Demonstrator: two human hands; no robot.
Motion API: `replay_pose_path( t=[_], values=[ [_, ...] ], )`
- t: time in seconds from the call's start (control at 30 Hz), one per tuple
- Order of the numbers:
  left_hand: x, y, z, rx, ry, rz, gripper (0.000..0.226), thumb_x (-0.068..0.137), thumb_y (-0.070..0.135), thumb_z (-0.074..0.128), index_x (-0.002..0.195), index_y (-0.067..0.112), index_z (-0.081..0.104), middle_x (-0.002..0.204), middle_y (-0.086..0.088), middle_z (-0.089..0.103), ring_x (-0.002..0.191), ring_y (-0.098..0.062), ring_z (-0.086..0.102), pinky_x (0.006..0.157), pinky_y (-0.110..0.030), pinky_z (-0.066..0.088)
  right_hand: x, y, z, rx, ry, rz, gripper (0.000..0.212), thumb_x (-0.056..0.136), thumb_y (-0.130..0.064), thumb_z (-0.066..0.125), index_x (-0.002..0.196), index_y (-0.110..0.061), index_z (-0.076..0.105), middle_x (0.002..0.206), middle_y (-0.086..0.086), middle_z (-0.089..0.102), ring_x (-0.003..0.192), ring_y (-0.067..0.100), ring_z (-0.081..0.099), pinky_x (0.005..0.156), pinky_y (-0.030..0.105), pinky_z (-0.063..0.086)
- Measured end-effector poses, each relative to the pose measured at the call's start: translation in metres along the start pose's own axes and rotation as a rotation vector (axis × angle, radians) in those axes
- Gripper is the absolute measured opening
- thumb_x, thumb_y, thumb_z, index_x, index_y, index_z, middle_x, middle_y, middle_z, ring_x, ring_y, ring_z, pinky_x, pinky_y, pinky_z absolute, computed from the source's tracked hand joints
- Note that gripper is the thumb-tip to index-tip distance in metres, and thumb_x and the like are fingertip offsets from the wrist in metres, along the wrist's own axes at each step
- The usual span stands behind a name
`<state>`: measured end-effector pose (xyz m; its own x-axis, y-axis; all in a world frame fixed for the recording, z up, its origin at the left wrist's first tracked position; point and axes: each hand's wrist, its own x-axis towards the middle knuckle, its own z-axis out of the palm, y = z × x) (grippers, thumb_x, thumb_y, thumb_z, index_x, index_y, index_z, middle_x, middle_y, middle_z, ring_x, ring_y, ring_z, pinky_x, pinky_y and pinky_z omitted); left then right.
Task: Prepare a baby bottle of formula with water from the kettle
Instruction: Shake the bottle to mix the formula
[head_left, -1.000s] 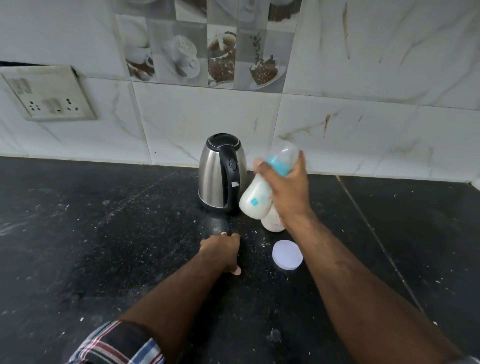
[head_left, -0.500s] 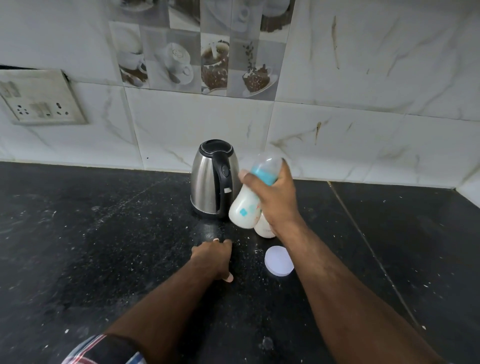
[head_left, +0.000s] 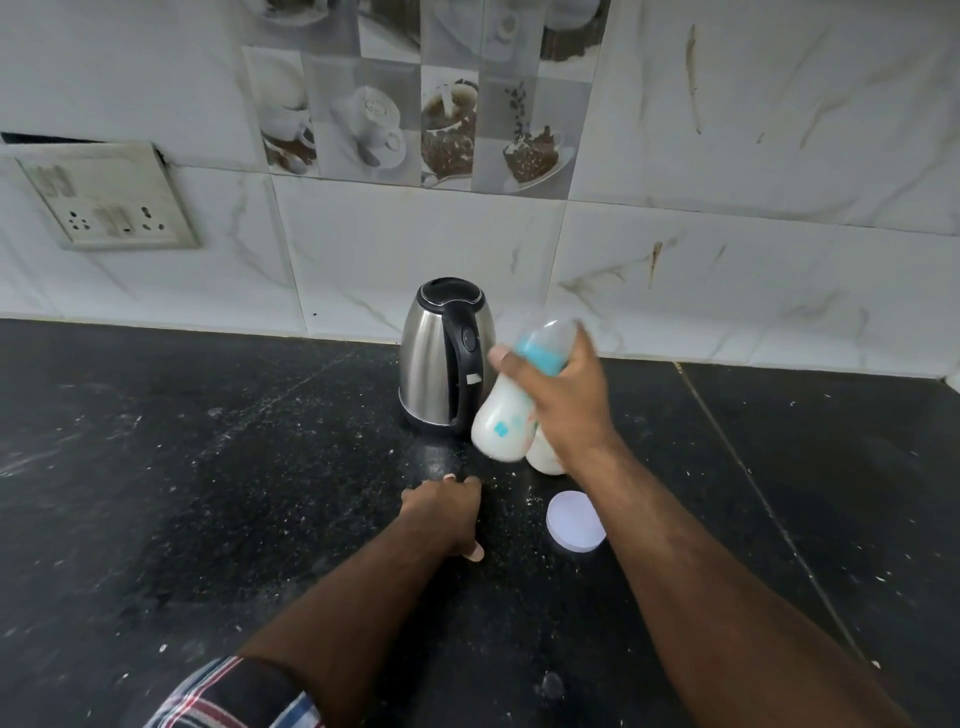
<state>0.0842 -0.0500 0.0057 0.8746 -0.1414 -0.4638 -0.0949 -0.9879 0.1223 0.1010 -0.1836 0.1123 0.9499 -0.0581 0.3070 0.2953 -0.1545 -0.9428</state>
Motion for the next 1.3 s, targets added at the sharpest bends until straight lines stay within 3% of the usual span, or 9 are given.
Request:
replay_pose_path(
  t=[0.13,0.3,0.4,0.57,0.83,0.97,1.1,1.2,1.3],
  values=[
    [0.0,0.0,0.001,0.014,0.002,-0.011,0.092,0.08,0.045,0.084,0.152,0.016,0.035,0.15,-0.012,0.05,0.136,-0.037,0.052,0.108,-0.058,0.046,-0.006,0.0,0.004,-0.143,-0.175,0.007,0.049,0.071,-0.031,0.092,0.106,-0.029,0.058,0.095,-0.008,0.067,0.08,0.009,0.066,0.074,0.031,0.056],
    [-0.001,0.0,0.0,-0.003,0.009,0.005,0.09,0.079,0.045,0.084,0.15,0.018,0.036,0.147,-0.012,0.051,0.134,-0.037,0.053,0.106,-0.059,0.047,0.005,-0.009,-0.002,0.06,0.043,-0.023,0.042,0.076,-0.019,0.088,0.103,-0.019,0.056,0.091,0.002,0.064,0.069,0.008,0.064,0.064,0.027,0.055],
    [-0.001,0.0,0.001,-0.003,0.016,-0.005,0.09,0.079,0.044,0.085,0.151,0.016,0.037,0.148,-0.011,0.052,0.134,-0.037,0.053,0.107,-0.058,0.047,-0.01,0.0,0.005,-0.134,-0.165,0.008,0.052,0.069,-0.035,0.091,0.109,-0.027,0.058,0.097,-0.007,0.068,0.081,0.009,0.067,0.074,0.031,0.055],
    [0.001,-0.001,0.002,-0.002,0.019,0.004,0.09,0.079,0.045,0.085,0.149,0.018,0.037,0.147,-0.011,0.052,0.133,-0.038,0.054,0.105,-0.059,0.047,0.004,-0.012,-0.005,0.119,0.07,-0.013,0.038,0.081,-0.011,0.085,0.103,-0.02,0.055,0.088,-0.002,0.062,0.065,0.002,0.064,0.061,0.022,0.054],
    [-0.001,0.0,0.0,-0.006,0.006,0.006,0.089,0.08,0.044,0.084,0.15,0.018,0.036,0.146,-0.011,0.053,0.133,-0.037,0.054,0.105,-0.058,0.048,0.002,-0.006,-0.006,0.086,0.114,-0.039,0.037,0.079,-0.02,0.087,0.097,-0.027,0.055,0.084,-0.011,0.063,0.072,0.005,0.062,0.07,0.027,0.055],
    [0.001,0.0,0.001,-0.007,0.011,0.004,0.09,0.079,0.044,0.084,0.15,0.018,0.036,0.147,-0.012,0.052,0.134,-0.036,0.053,0.107,-0.058,0.047,-0.011,0.003,-0.002,-0.142,-0.109,-0.034,0.045,0.073,-0.031,0.091,0.102,-0.033,0.056,0.091,-0.013,0.065,0.079,0.005,0.064,0.074,0.028,0.056],
    [0.002,-0.001,0.003,0.002,0.01,-0.004,0.088,0.079,0.045,0.084,0.148,0.018,0.037,0.149,-0.012,0.051,0.137,-0.039,0.05,0.115,-0.07,0.032,0.004,-0.009,-0.005,0.09,0.127,-0.029,0.039,0.074,-0.027,0.089,0.095,-0.027,0.056,0.088,-0.002,0.066,0.077,0.014,0.065,0.077,0.041,0.058],
    [0.002,0.0,0.003,0.019,-0.002,-0.013,0.09,0.08,0.046,0.083,0.151,0.018,0.035,0.153,-0.012,0.047,0.141,-0.039,0.046,0.117,-0.077,0.015,-0.009,-0.001,0.0,-0.11,-0.13,0.003,0.045,0.073,-0.031,0.091,0.101,-0.029,0.056,0.093,-0.007,0.065,0.079,0.01,0.065,0.073,0.031,0.055],
    [0.003,0.0,0.002,0.017,0.005,0.0,0.089,0.081,0.047,0.082,0.15,0.017,0.035,0.153,-0.013,0.047,0.141,-0.039,0.047,0.117,-0.077,0.011,-0.002,-0.008,-0.003,0.034,0.001,0.011,0.04,0.075,-0.023,0.09,0.097,-0.025,0.057,0.087,-0.005,0.067,0.074,0.008,0.064,0.071,0.029,0.056]
  ],
)
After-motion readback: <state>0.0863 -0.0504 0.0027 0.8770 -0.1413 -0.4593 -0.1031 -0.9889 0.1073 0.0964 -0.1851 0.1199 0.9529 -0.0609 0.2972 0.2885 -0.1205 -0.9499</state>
